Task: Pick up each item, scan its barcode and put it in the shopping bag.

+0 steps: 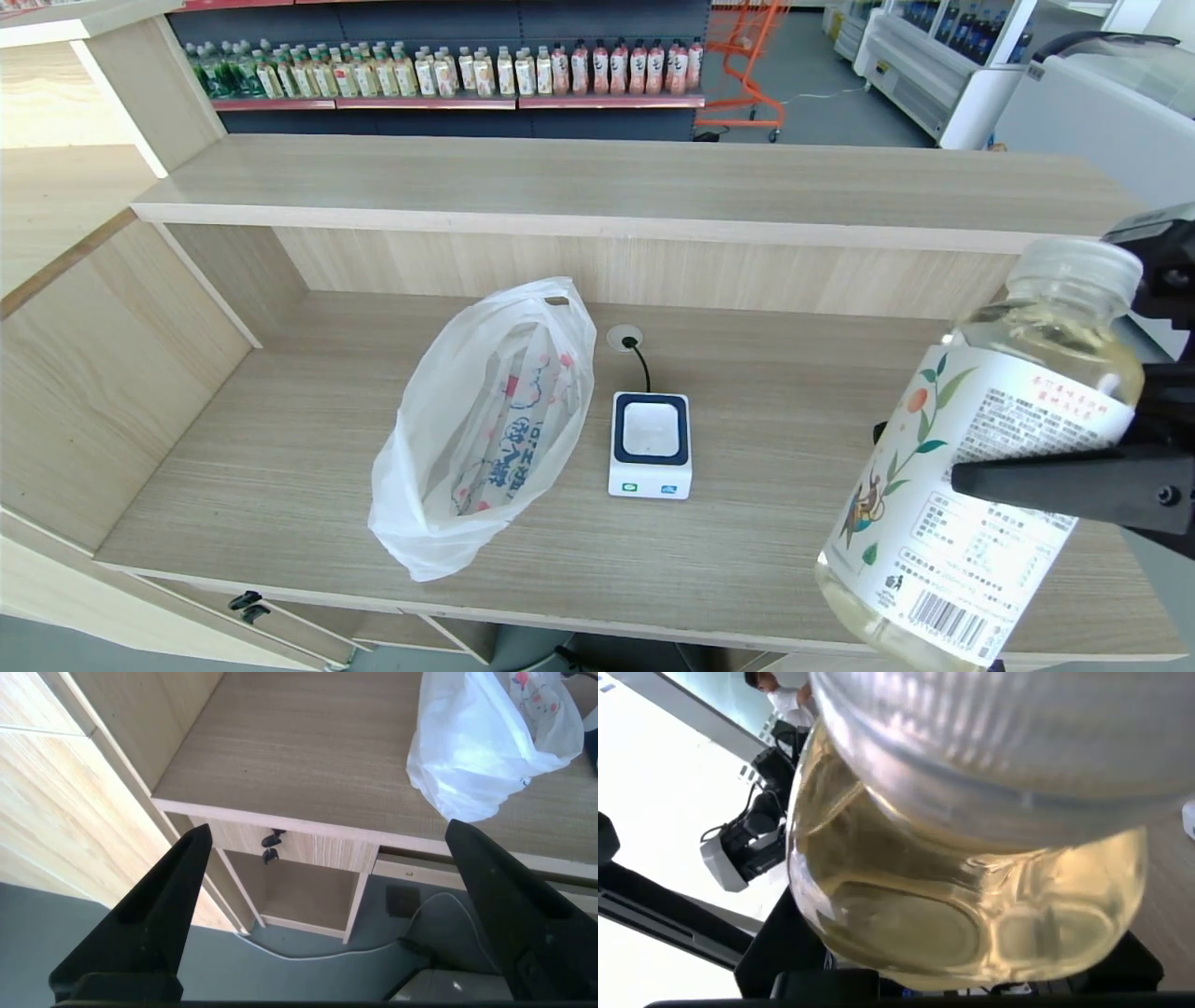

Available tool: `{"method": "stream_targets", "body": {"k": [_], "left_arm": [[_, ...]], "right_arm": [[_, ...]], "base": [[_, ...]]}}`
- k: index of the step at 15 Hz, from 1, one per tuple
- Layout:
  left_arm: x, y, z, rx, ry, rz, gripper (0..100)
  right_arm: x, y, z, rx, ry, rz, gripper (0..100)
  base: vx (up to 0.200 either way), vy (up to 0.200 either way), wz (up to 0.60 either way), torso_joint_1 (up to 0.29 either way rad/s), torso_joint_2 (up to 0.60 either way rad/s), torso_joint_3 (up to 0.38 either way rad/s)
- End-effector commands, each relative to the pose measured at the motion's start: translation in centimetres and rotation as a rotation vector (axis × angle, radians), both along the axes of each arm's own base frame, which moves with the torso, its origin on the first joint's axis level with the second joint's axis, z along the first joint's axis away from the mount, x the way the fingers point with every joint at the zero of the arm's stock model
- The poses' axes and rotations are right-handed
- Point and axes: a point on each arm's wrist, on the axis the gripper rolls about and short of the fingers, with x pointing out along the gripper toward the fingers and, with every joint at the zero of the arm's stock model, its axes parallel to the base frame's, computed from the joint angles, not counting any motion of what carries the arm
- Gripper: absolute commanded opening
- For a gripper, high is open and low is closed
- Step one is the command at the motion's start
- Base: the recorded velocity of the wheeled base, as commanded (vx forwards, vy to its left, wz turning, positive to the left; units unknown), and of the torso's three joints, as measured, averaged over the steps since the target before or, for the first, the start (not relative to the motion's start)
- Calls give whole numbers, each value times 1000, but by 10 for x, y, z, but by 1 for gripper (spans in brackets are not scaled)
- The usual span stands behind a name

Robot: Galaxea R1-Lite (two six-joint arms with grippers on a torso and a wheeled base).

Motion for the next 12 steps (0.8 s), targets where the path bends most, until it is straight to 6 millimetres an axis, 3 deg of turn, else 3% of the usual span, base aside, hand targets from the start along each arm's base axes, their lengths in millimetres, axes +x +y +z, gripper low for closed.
{"method": "stream_targets", "body": {"k": [1,12], "left_arm": [[0,0,0,0,0,1,100],[0,0,0,0,1,1,100]], "right_arm": [[-3,1,2,4,-7,11,0],[-12,1,7,18,7,26,0]], "base": [[0,0,0,0,0,0],[0,0,0,0,0,0]]}}
